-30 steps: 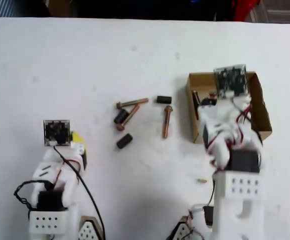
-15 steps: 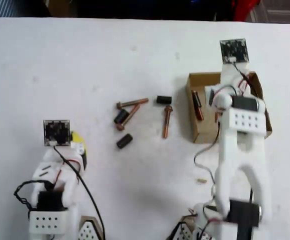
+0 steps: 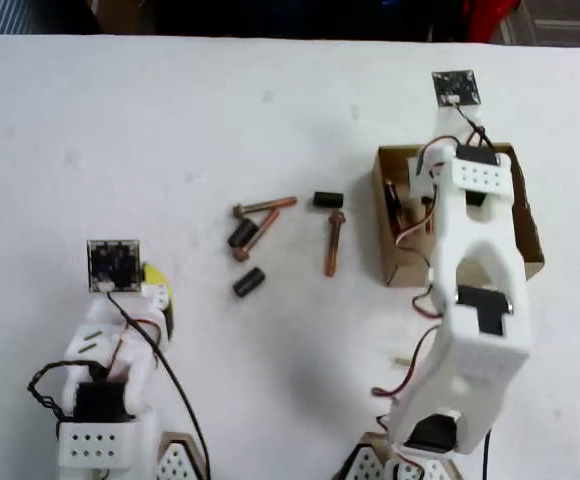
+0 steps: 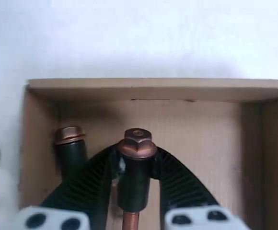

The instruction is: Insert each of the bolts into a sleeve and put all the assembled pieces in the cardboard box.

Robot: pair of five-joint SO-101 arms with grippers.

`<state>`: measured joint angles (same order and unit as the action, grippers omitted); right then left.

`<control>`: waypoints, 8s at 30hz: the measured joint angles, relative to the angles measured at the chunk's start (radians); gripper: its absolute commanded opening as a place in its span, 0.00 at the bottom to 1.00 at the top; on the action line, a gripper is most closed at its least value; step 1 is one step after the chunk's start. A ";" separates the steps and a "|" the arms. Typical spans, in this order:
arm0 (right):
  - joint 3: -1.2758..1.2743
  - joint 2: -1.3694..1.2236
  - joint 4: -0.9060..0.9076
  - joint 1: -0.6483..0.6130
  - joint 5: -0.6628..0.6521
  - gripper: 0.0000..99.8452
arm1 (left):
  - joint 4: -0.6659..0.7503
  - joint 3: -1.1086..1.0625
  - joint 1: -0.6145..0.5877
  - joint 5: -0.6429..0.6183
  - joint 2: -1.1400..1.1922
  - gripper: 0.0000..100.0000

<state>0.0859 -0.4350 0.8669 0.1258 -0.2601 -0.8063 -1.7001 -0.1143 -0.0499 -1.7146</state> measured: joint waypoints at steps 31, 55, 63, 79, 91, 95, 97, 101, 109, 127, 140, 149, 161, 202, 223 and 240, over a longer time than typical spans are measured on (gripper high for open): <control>0.080 0.218 0.242 -0.063 -0.064 0.14 | 0.000 0.000 0.000 0.000 0.000 0.02; 0.080 0.743 0.697 -0.384 -0.064 0.14 | 0.000 0.000 0.000 0.000 0.000 0.02; -0.132 0.848 0.669 -0.588 -0.092 0.14 | 0.000 0.000 -0.018 0.000 0.000 0.02; -0.663 0.918 0.195 -0.695 -0.597 0.14 | 0.000 0.000 -0.180 0.000 0.000 0.02; -0.901 0.918 -0.124 -0.767 -0.916 0.14 | 0.000 0.000 -0.209 0.000 0.000 0.02; -0.982 0.918 -0.255 -0.801 -0.965 0.14 | 0.000 0.000 -0.209 0.000 0.000 0.02; -1.010 0.918 -0.304 -0.813 -0.987 0.14 | 0.000 0.000 -0.209 0.000 0.000 0.02; -1.016 0.918 -0.334 -0.833 -0.996 0.14 | 0.000 0.000 -0.209 0.000 0.000 0.02; -1.008 0.717 -0.390 -0.836 -0.997 0.14 | 0.000 0.000 -0.209 0.000 0.000 0.02; -0.948 0.485 -0.473 -0.873 -0.997 0.14 | 0.000 0.000 -0.209 0.000 0.000 0.02; -0.911 0.454 -0.445 -0.870 -0.997 0.02 | 0.000 0.000 -0.209 0.000 0.000 0.02; -0.905 0.499 -0.407 -0.798 -0.918 0.02 | 0.000 0.000 -0.206 0.000 0.000 0.02; -0.907 0.736 -0.250 -0.681 -0.451 0.02 | 0.000 0.000 -0.163 0.000 0.000 0.02; -1.028 0.758 -0.049 -0.603 -0.138 0.02 | -0.035 0.000 -0.075 0.000 0.000 0.02; -1.031 0.758 -0.005 -0.666 -0.196 0.11 | -0.035 0.000 -0.075 0.000 0.000 0.02; -0.967 0.600 -0.005 -0.664 -0.241 0.10 | -0.035 0.000 -0.075 0.000 0.000 0.02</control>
<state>-0.8807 0.1649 0.8623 -0.5386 -0.5010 -0.8416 -1.7001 -0.1895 -0.0499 -1.7146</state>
